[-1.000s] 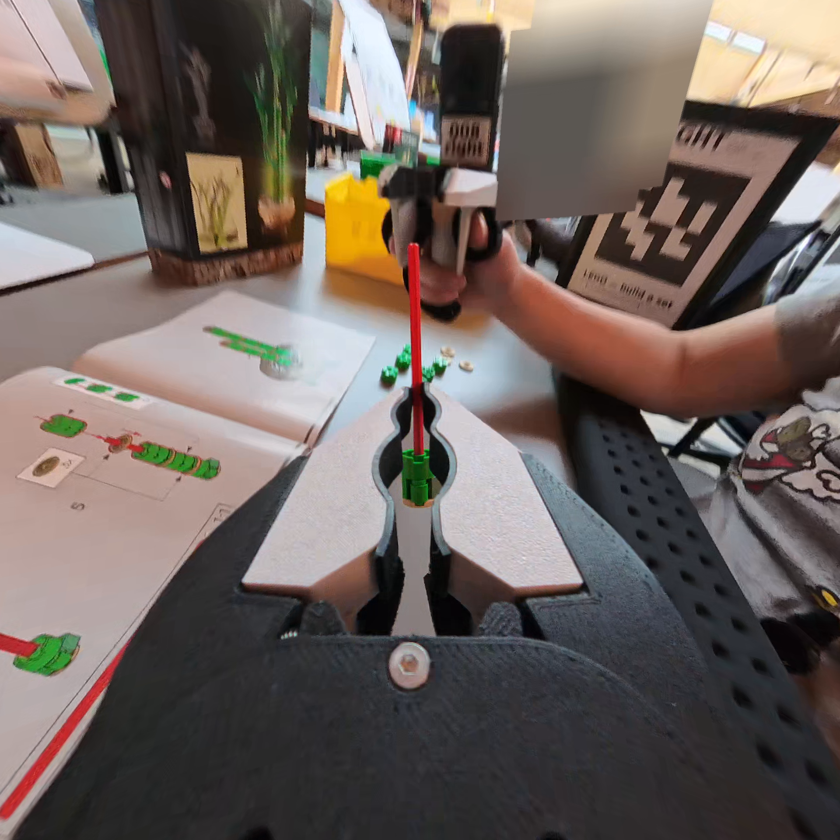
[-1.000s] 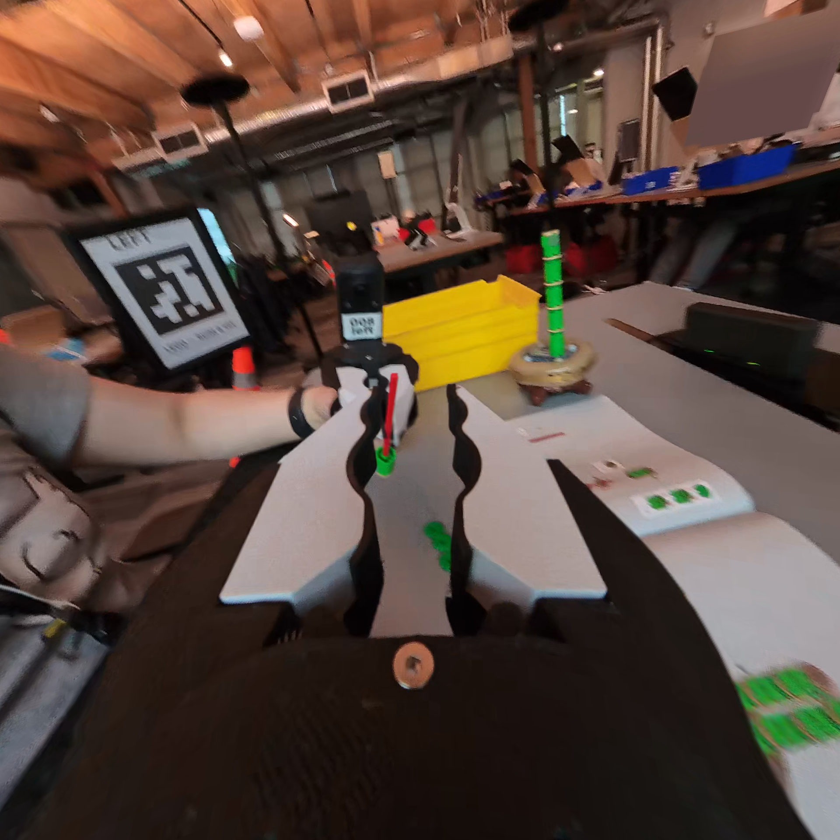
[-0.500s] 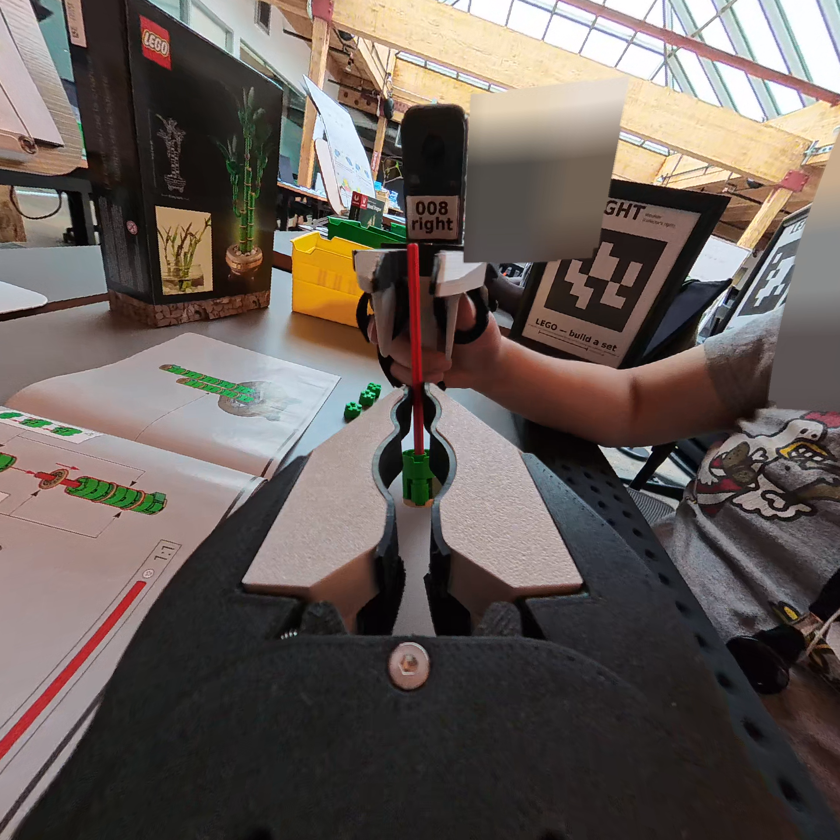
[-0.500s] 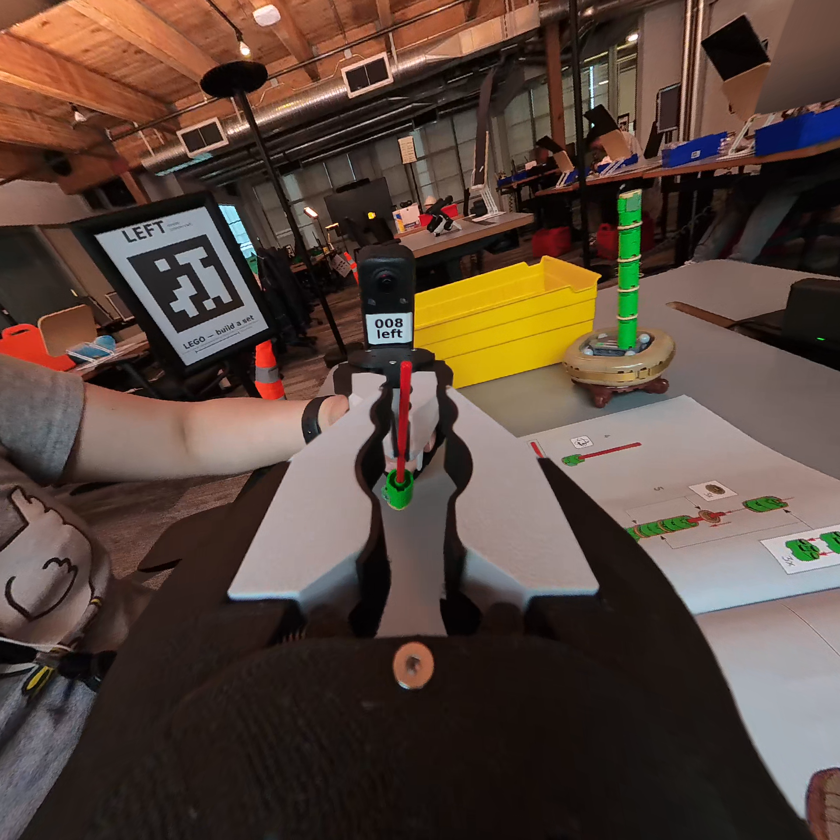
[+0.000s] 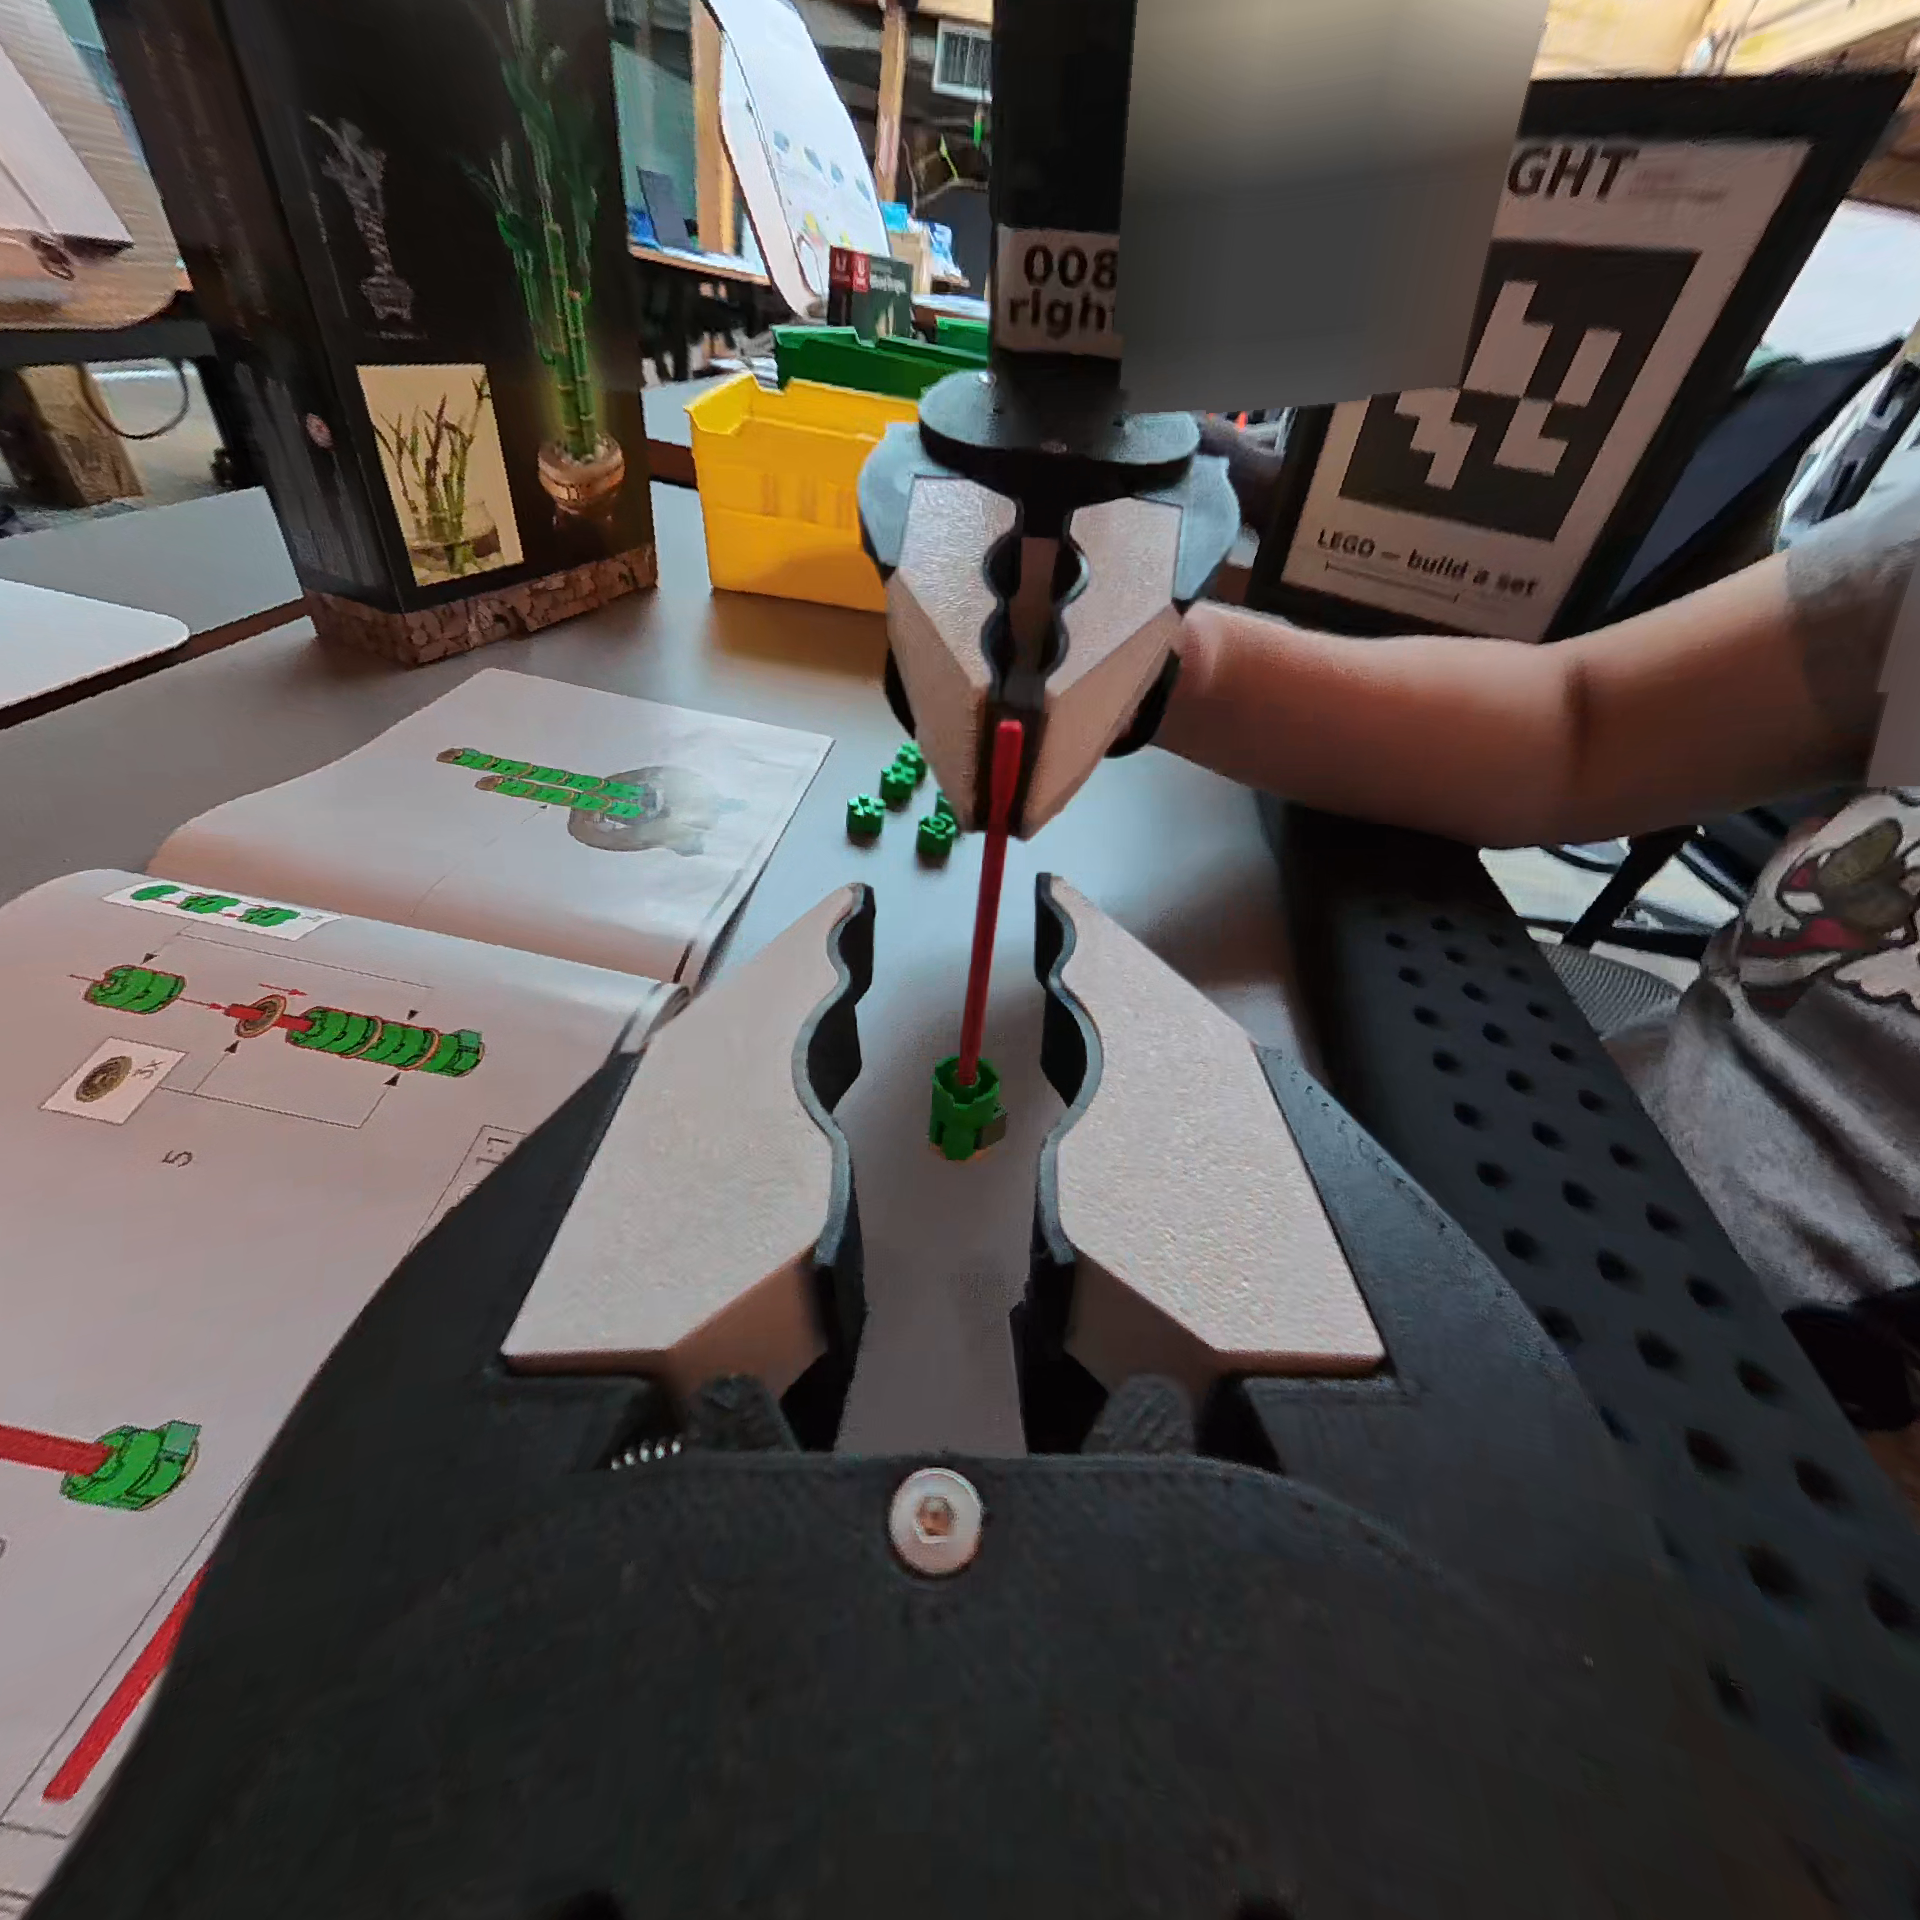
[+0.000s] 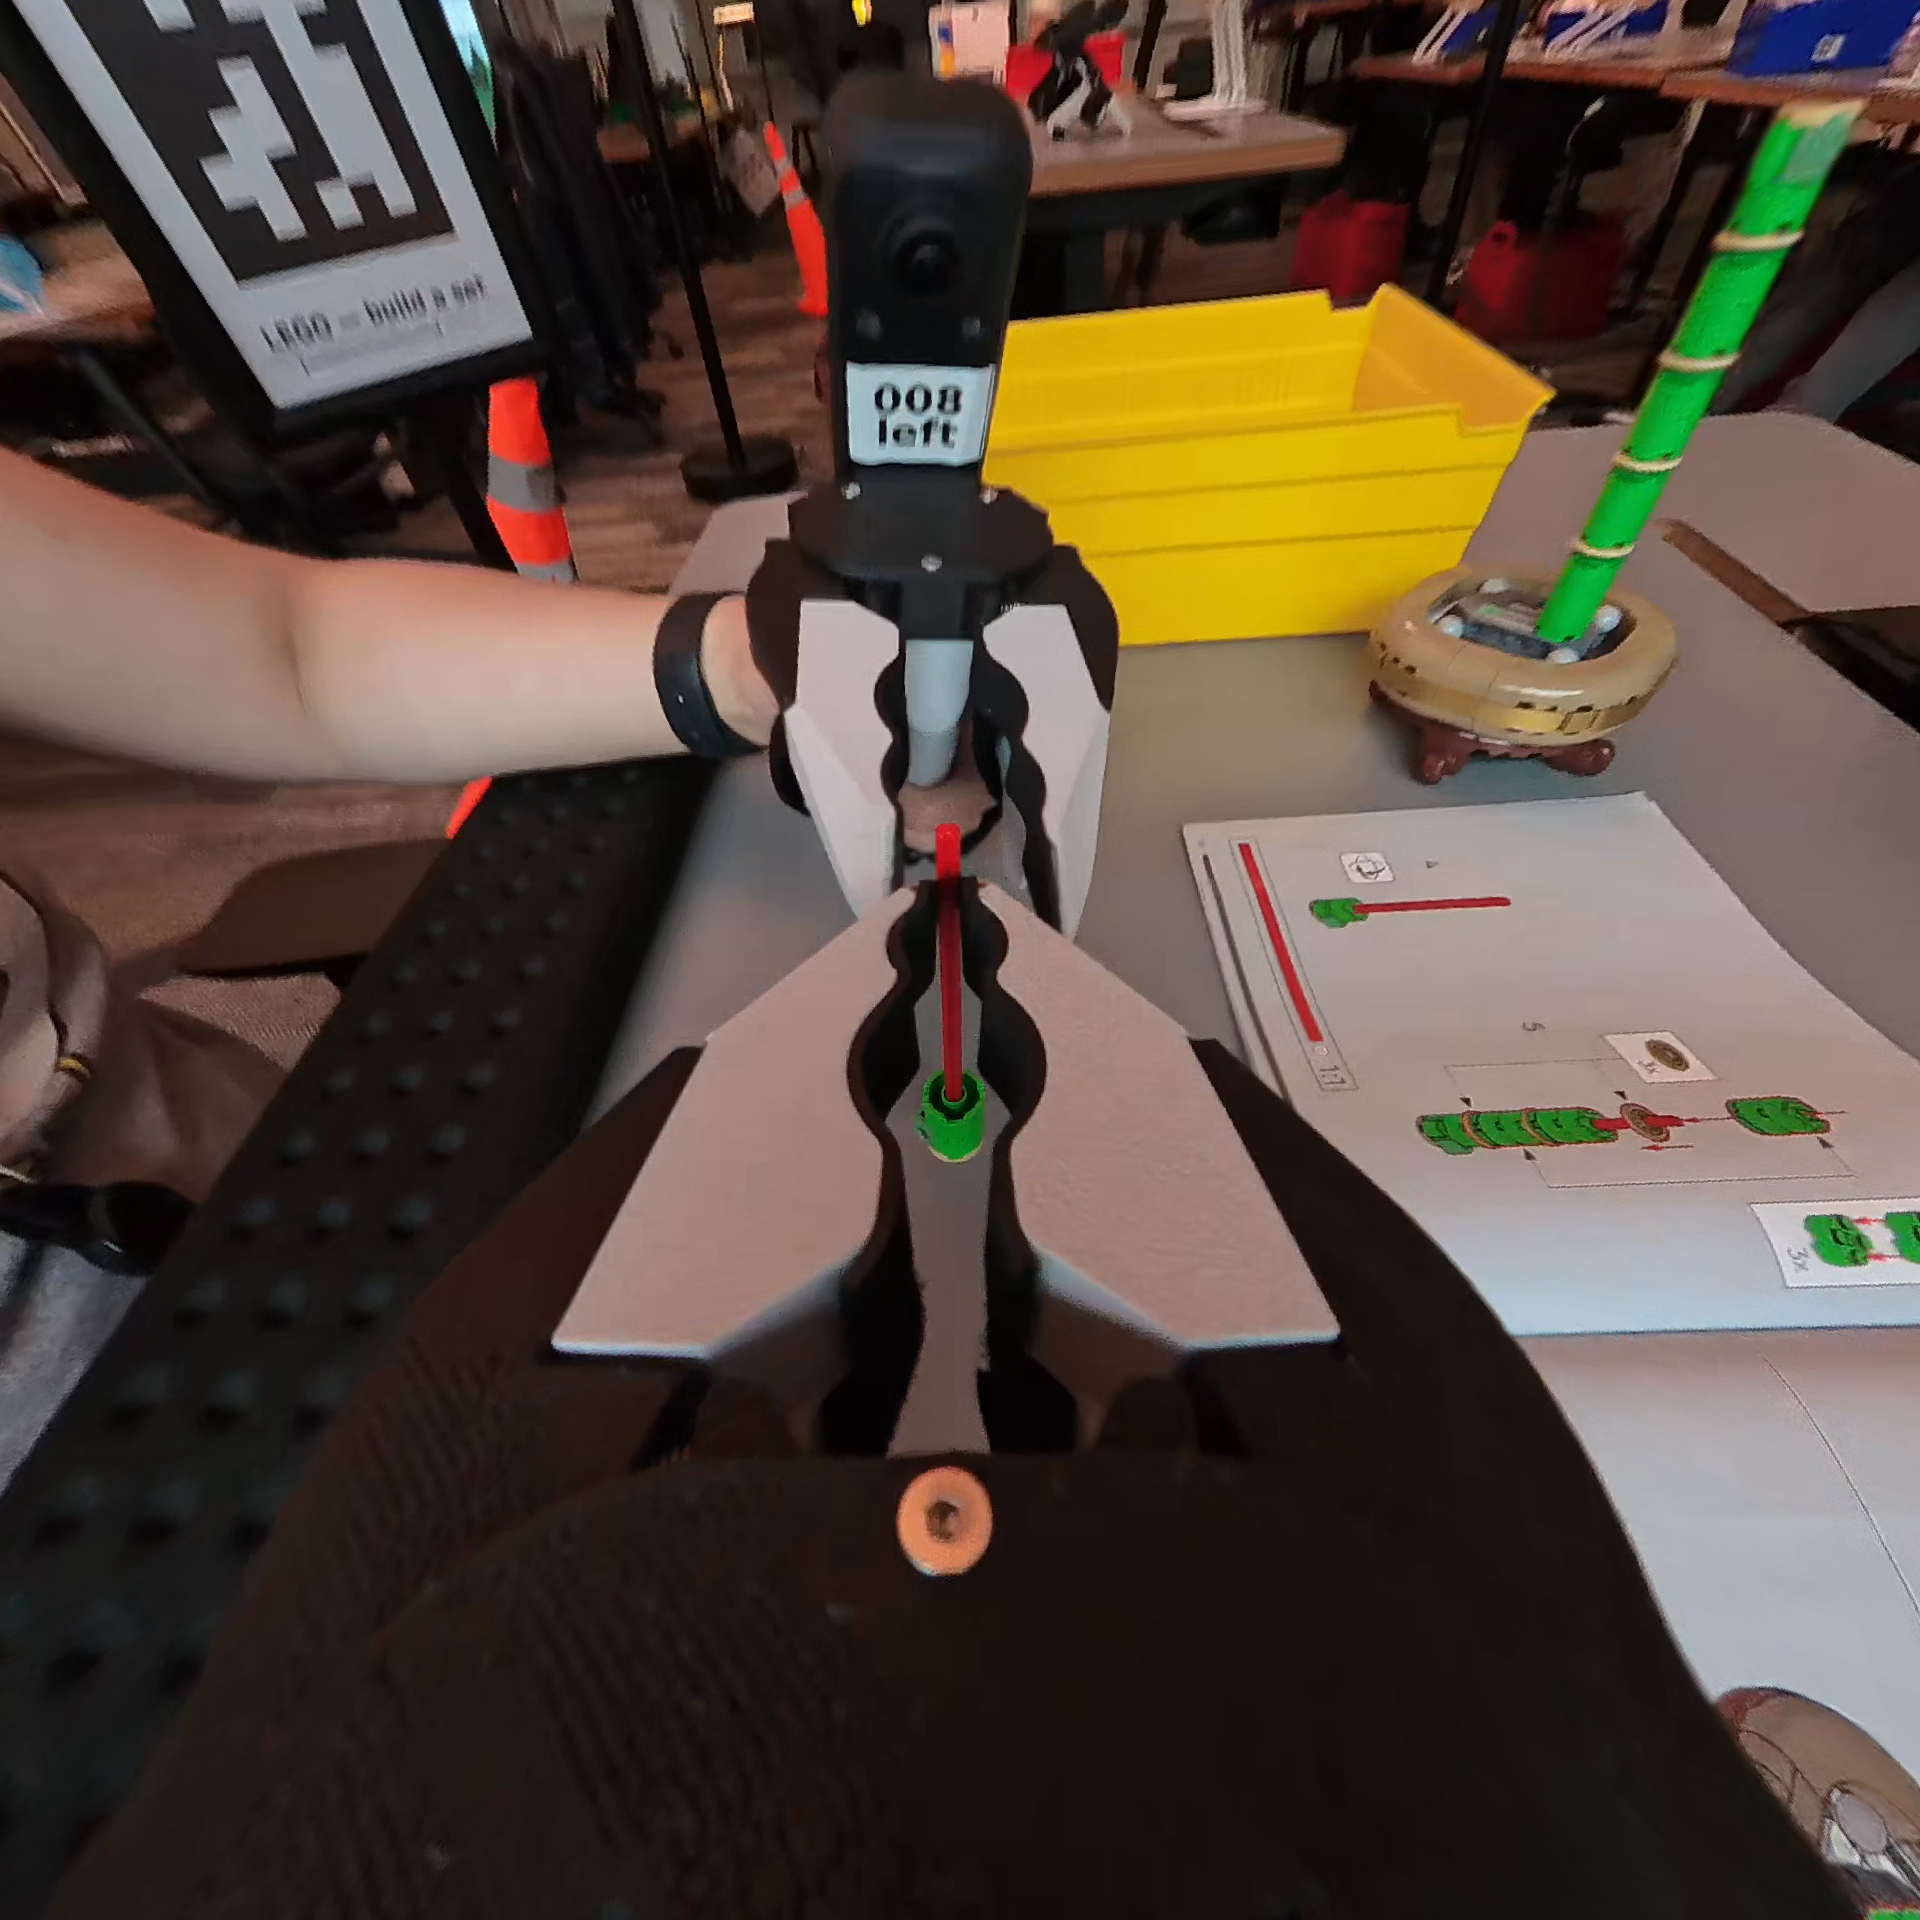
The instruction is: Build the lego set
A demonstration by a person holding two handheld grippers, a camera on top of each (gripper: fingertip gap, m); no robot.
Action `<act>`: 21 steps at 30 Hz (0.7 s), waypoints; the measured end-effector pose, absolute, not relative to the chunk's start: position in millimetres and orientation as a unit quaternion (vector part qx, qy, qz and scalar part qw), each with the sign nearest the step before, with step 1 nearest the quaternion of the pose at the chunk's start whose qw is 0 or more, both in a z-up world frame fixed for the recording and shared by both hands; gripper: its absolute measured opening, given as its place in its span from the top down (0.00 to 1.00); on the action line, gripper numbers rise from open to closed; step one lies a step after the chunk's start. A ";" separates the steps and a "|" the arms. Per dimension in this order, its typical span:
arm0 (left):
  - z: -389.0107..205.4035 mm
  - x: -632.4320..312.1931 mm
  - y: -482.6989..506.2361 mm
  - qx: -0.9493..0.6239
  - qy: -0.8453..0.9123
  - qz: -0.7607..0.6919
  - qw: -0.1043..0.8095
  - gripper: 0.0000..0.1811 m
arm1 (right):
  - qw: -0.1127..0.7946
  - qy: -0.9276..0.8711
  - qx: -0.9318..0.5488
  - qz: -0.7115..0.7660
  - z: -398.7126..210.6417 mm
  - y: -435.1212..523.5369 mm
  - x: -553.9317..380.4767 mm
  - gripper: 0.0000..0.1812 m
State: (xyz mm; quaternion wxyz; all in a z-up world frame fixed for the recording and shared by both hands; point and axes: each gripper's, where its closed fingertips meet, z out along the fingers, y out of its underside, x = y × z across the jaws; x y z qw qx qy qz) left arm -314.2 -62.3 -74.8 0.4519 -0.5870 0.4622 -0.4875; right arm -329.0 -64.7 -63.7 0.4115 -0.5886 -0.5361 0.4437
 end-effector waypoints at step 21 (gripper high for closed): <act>-112.5 -296.3 -75.7 -0.590 0.561 -0.385 0.435 0.99 | 0.385 -0.570 -0.567 0.454 -83.3 -74.2 -327.9 0.98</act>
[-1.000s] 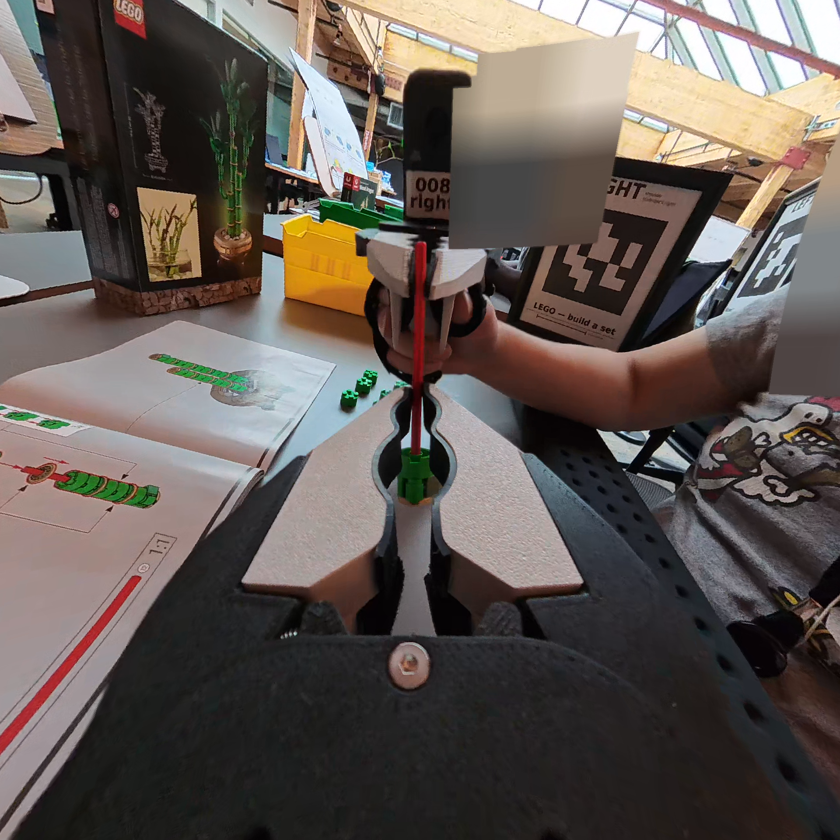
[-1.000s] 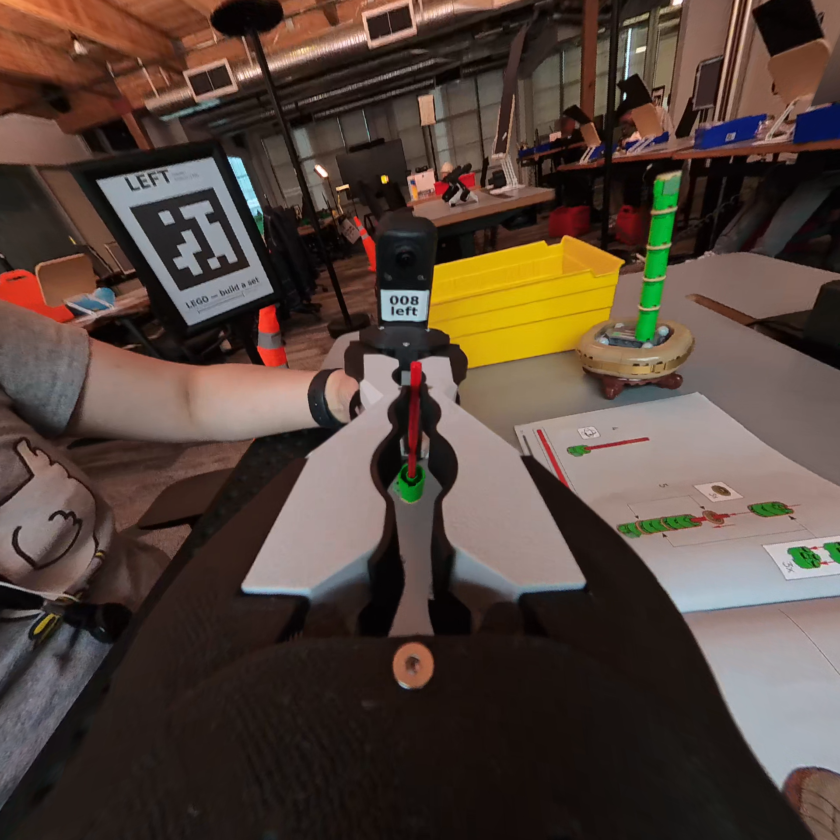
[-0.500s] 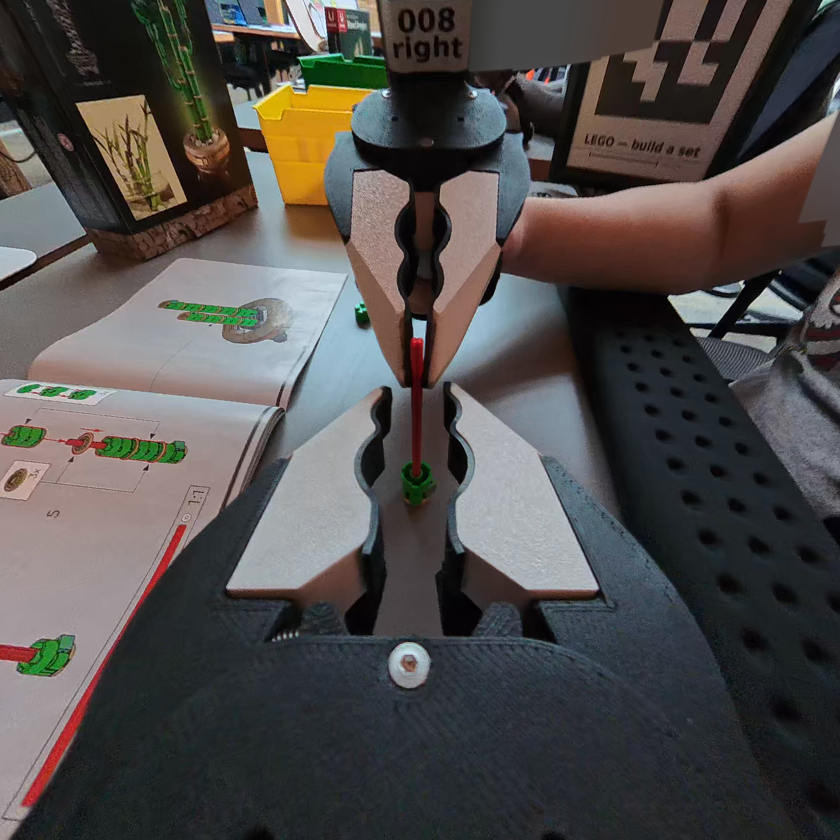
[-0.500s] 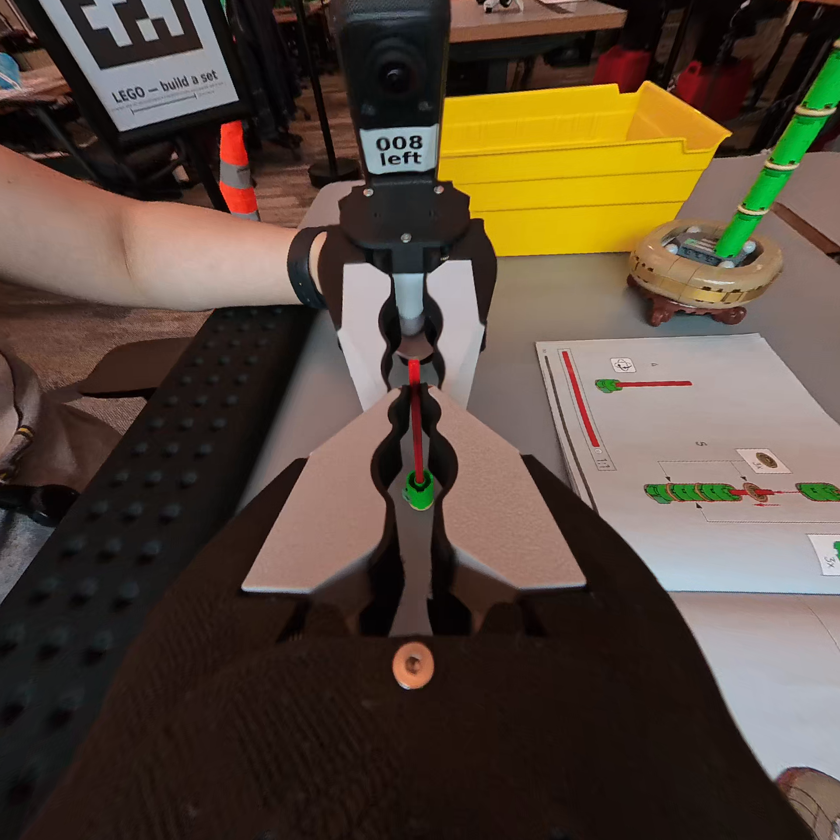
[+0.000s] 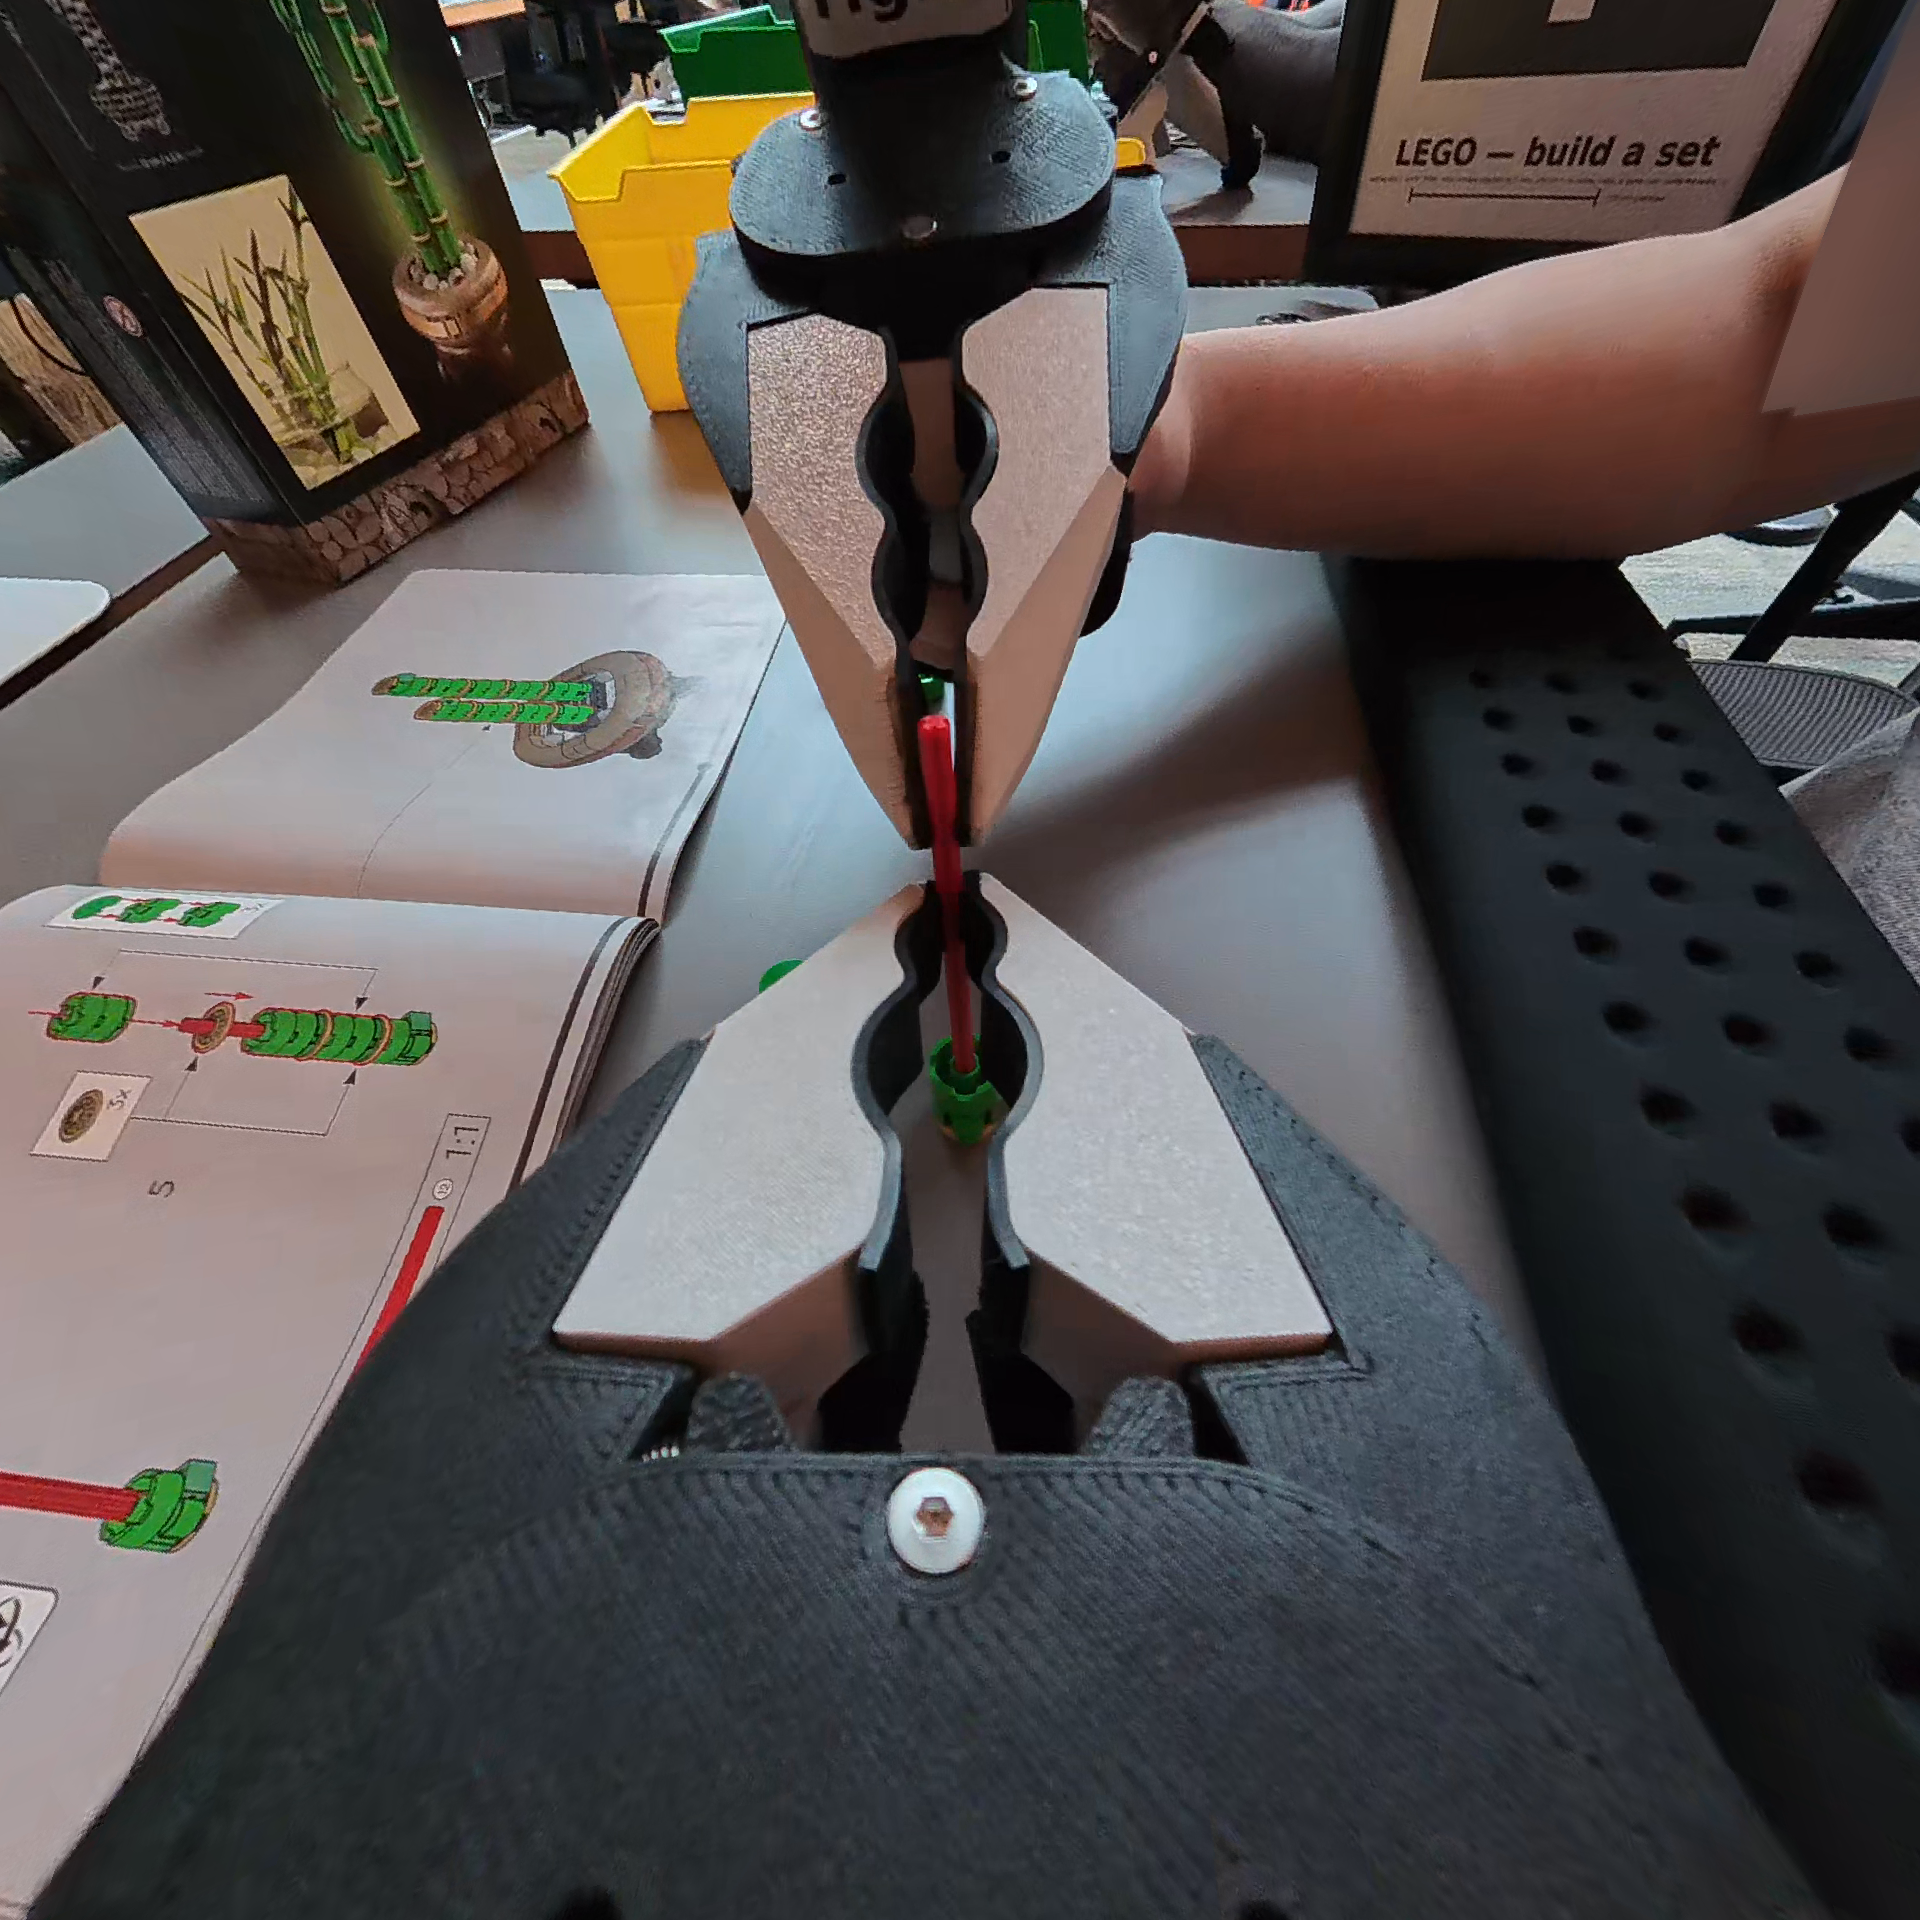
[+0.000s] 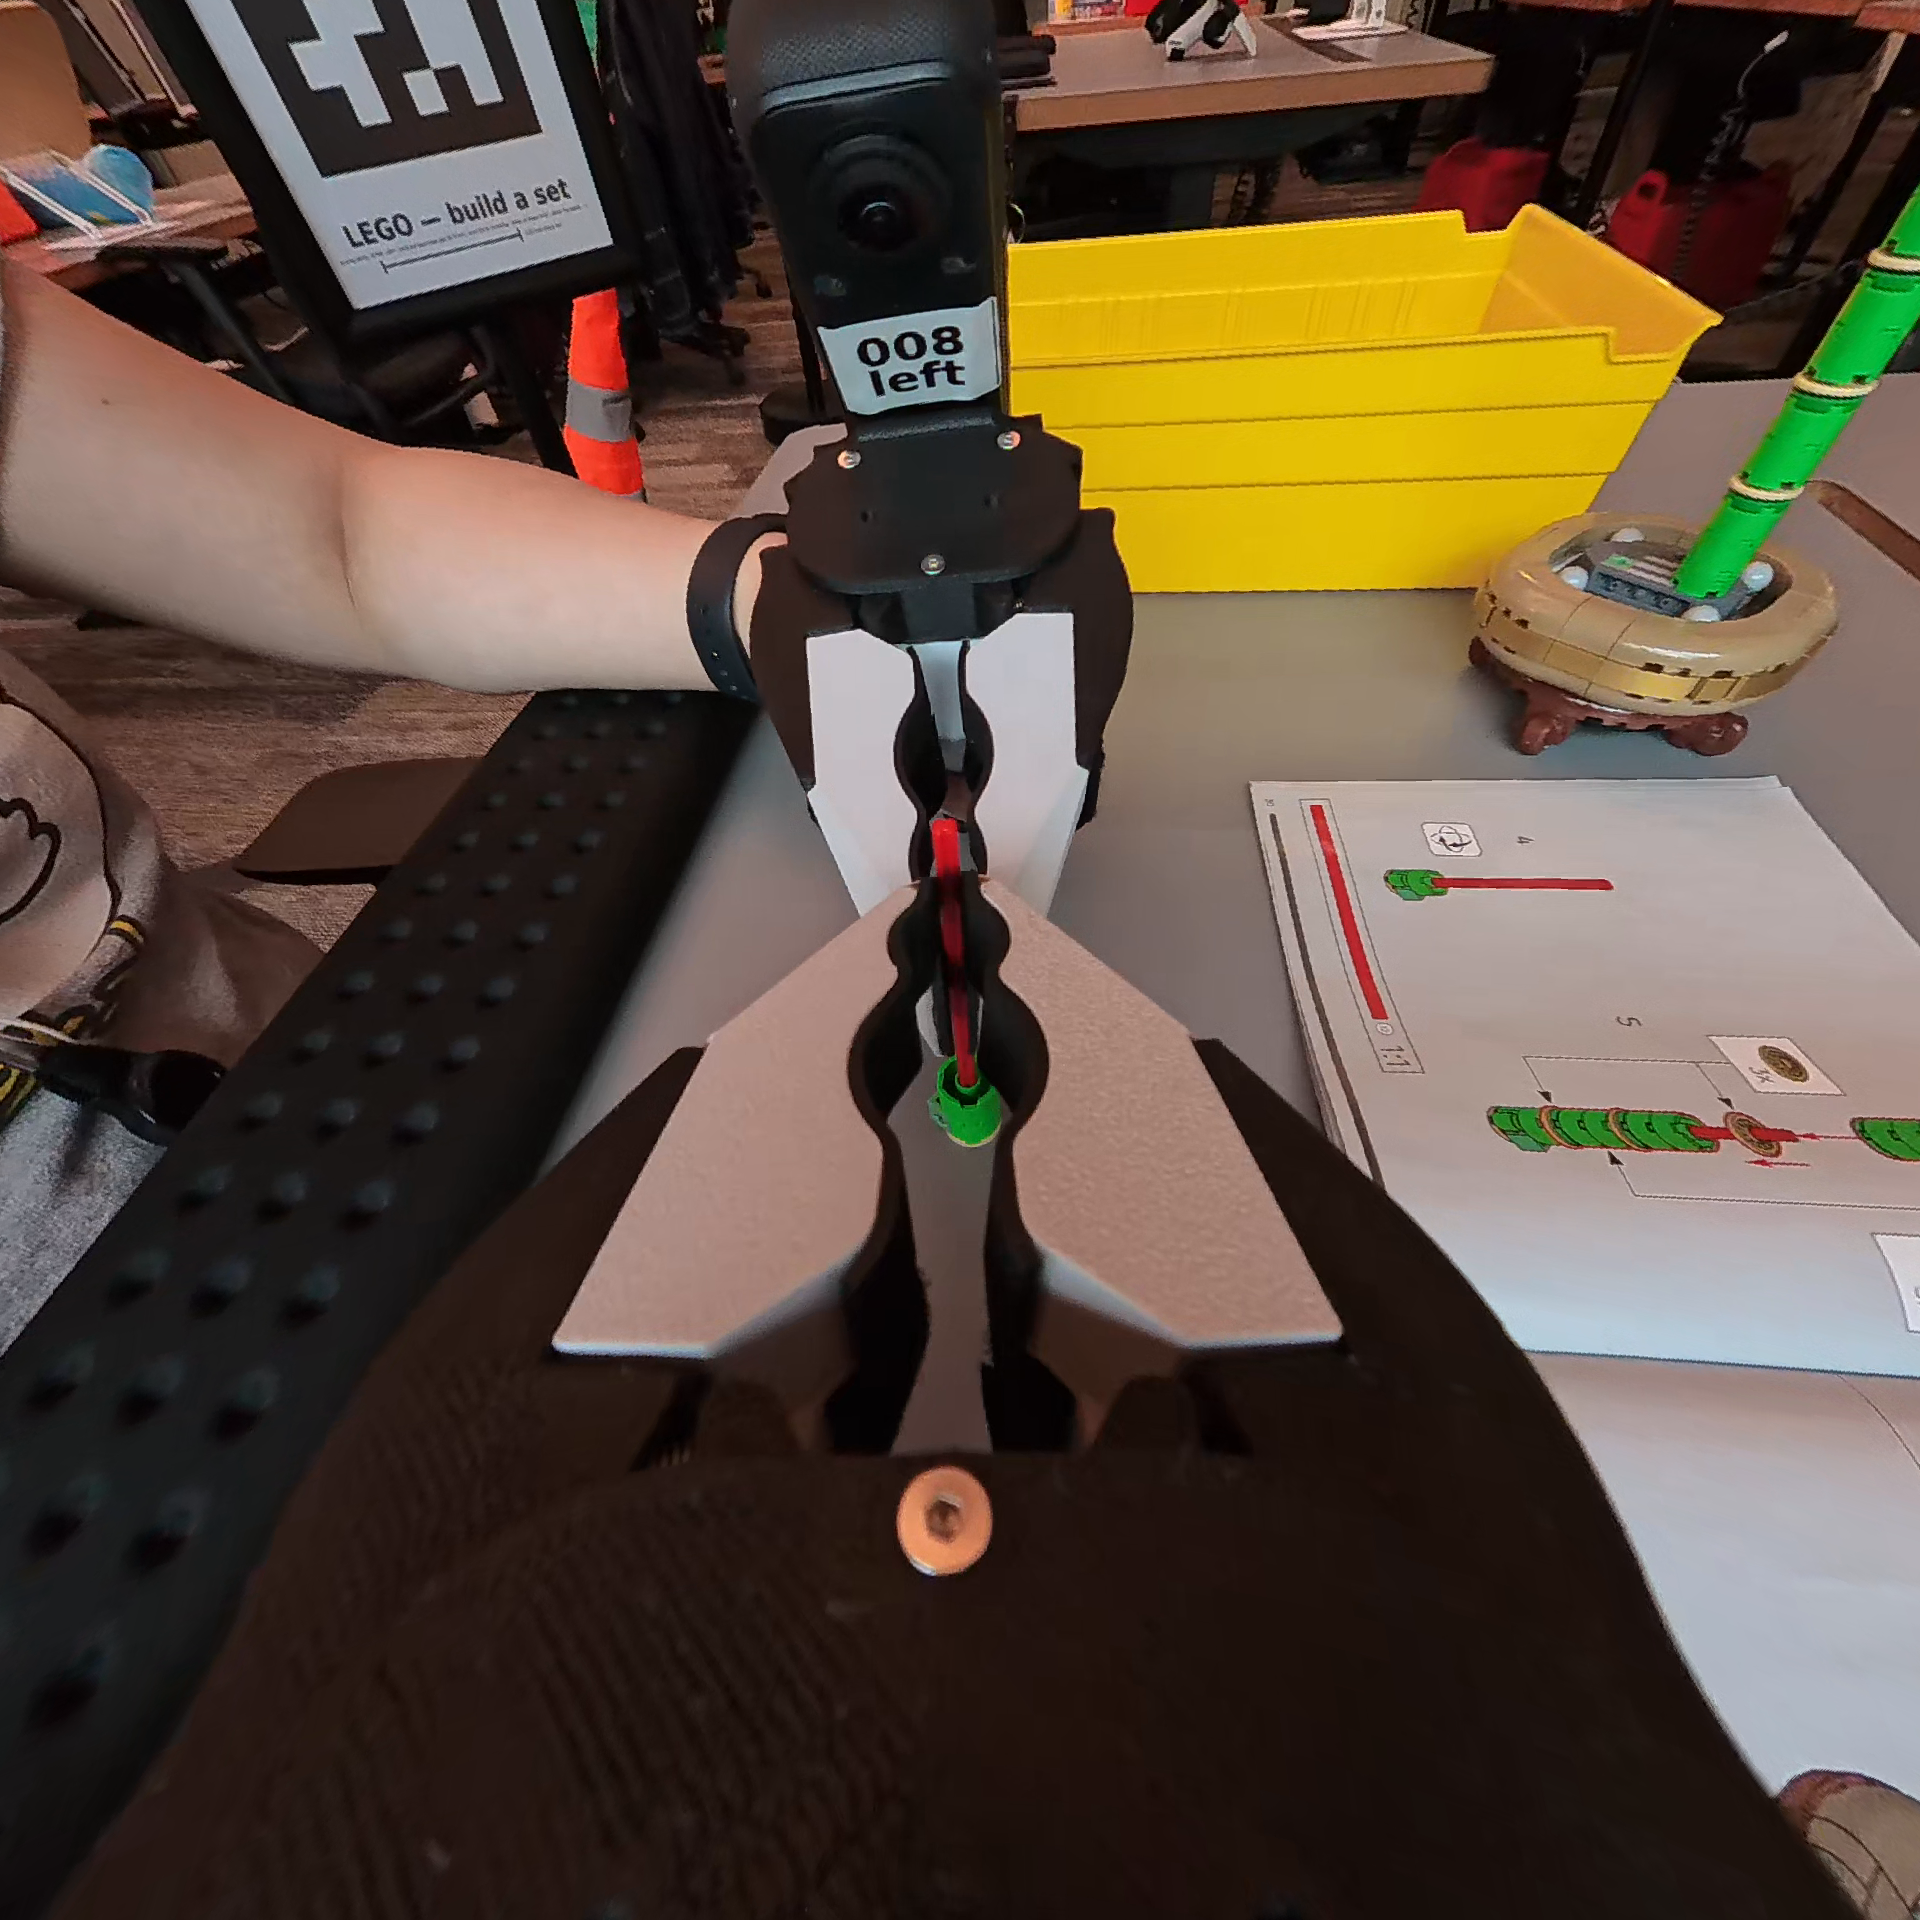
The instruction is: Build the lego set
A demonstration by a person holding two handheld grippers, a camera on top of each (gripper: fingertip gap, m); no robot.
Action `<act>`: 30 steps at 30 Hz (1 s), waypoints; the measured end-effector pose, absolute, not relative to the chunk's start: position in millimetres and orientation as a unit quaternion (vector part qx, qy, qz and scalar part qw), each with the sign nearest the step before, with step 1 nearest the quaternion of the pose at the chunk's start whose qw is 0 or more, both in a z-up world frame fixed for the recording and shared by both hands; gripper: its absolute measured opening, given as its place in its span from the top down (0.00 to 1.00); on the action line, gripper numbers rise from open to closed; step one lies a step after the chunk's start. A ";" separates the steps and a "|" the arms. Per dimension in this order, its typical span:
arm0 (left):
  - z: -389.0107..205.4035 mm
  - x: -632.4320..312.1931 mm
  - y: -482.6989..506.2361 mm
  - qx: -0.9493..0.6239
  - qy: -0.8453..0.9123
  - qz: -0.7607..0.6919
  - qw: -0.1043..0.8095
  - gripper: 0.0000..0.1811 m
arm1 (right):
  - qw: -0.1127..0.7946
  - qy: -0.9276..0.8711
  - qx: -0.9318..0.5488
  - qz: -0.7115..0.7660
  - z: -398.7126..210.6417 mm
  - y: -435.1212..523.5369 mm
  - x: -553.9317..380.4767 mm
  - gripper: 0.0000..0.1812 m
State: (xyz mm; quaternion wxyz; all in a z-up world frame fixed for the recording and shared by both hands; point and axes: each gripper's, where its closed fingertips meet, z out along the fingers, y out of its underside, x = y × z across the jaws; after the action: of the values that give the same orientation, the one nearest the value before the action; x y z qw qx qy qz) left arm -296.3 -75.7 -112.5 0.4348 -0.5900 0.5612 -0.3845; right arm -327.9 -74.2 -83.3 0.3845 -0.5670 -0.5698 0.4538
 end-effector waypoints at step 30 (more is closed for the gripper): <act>-112.7 -296.8 -74.9 -0.592 0.563 -0.380 0.434 0.99 | 0.367 -0.393 -0.817 0.209 -171.3 -94.2 -73.7 0.85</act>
State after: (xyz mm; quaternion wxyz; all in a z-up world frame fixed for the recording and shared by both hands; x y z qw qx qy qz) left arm -296.8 -74.9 -112.7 0.4340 -0.5916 0.5634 -0.3797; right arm -73.7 -94.2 -171.3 0.3674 -0.8165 -0.3932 0.2090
